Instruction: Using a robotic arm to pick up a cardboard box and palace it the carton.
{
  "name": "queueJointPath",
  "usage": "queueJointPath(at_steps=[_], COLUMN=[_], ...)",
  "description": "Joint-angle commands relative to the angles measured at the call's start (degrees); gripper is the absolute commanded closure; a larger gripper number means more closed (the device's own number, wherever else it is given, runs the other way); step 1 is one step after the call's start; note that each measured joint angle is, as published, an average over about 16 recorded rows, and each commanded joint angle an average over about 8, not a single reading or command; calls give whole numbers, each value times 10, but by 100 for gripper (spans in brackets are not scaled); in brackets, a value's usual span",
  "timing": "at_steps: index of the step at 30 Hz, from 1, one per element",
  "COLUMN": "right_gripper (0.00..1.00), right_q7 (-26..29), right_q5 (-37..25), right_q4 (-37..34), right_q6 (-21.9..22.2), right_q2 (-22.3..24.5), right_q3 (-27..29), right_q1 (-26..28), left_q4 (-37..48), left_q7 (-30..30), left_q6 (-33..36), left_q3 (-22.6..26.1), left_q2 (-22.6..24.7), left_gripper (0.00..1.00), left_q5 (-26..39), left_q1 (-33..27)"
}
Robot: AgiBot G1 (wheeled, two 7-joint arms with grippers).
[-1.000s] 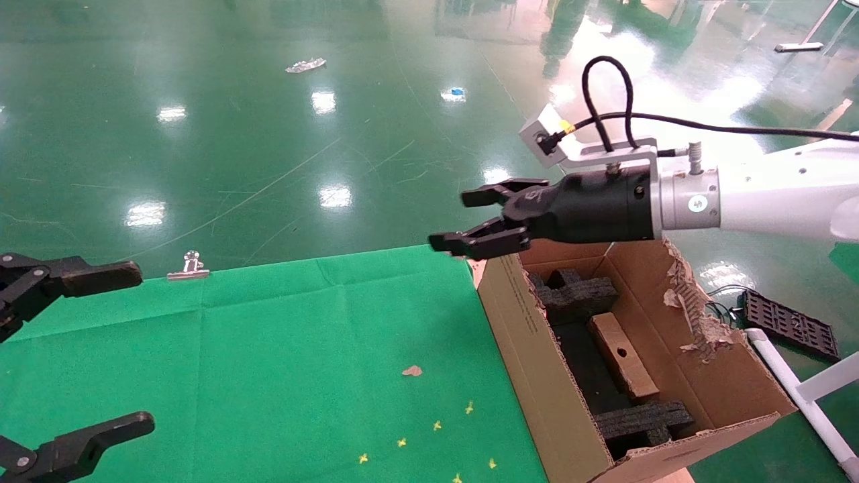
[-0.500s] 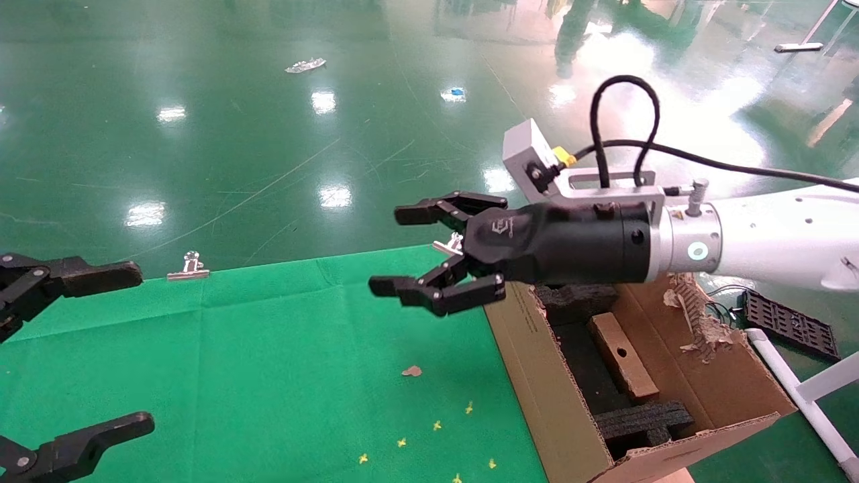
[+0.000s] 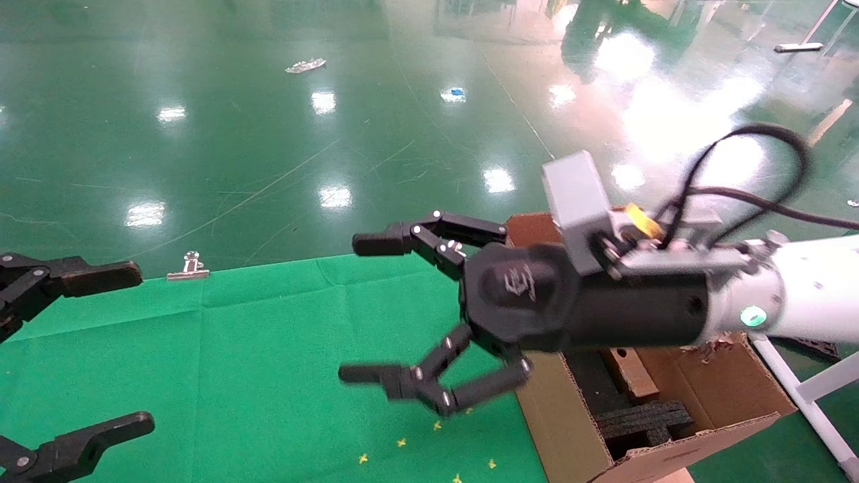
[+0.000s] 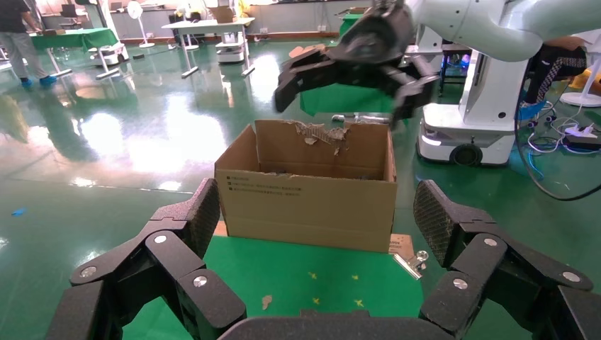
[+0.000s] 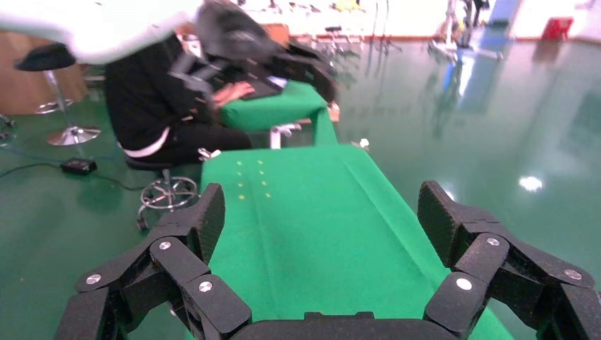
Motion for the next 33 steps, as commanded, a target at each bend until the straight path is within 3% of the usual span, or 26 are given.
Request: queueJointPath(at_steps=[1,7,33], right_gripper=[0,0,0], right_q7=[-5,-9,-6], right_q5=[7,15,7], right_q4=[21,41,22], right_q6=[-6,-11,-6], right_q2=[2,4,3], right_q3=[24,47,25], right_q1=[-21,-41,-21], left_q4=[0,0,0], left_q7=[0,0,0], left_q6=[0,0,0], left_q3=[0,0,0], left_q2=[0,0,0], left_gripper=[0,0,0], left_q5=[0,0,0], left_q1=[0,0,0])
